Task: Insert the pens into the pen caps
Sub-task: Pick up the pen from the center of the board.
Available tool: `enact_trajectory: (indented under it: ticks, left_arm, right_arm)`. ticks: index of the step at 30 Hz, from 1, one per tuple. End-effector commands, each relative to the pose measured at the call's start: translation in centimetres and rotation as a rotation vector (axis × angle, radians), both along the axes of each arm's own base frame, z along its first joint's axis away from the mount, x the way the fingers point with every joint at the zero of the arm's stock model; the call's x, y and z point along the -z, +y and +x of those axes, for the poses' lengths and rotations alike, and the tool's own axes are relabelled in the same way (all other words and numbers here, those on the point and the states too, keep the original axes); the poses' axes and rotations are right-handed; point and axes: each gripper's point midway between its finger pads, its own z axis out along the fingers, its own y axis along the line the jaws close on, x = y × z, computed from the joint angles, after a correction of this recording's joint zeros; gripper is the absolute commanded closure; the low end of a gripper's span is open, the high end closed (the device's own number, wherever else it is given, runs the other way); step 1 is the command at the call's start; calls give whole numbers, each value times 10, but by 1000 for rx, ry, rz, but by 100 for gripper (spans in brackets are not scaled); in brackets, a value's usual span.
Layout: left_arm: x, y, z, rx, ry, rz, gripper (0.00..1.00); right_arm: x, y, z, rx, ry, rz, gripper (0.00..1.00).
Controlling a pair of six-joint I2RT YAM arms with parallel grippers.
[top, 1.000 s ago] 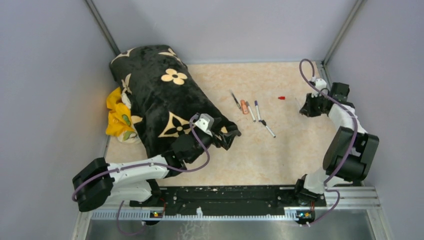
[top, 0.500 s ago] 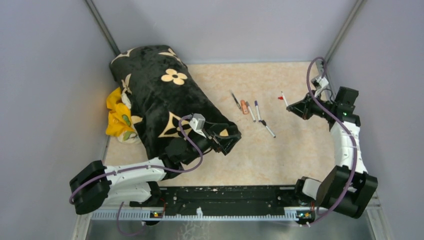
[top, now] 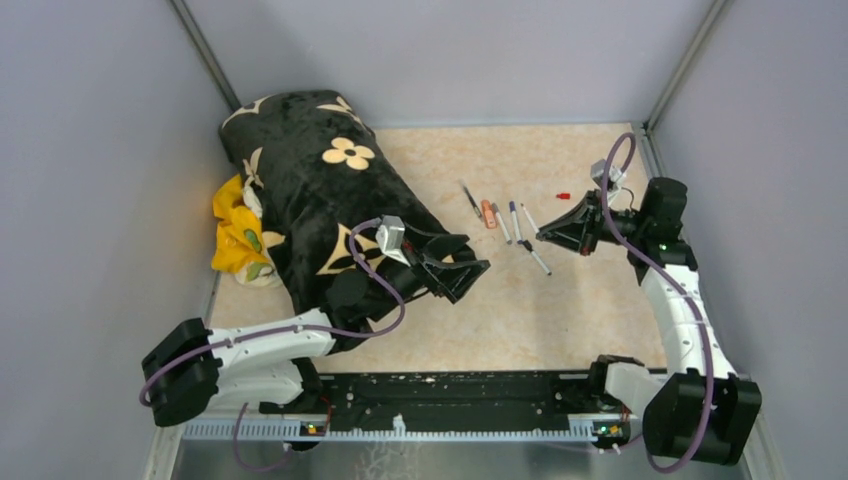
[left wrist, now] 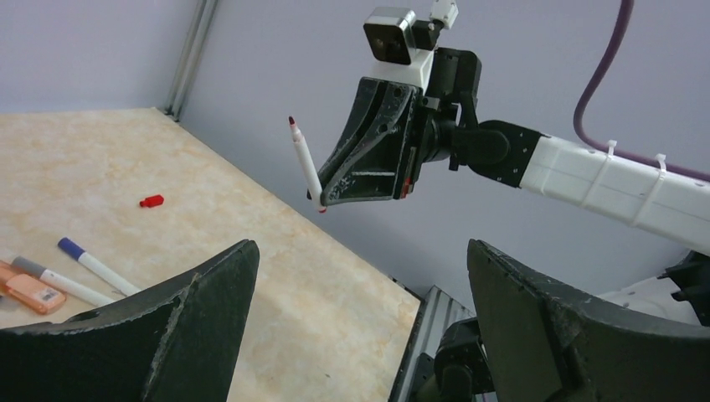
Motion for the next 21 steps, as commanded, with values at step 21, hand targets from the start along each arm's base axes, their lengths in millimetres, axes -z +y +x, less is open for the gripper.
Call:
enact_trajectory:
  ticks: [21]
  left_arm:
    - [-5,-55,59,-140,-53,-44,34]
  right_arm:
    - [-6,37,-26,-214,-58,31,100]
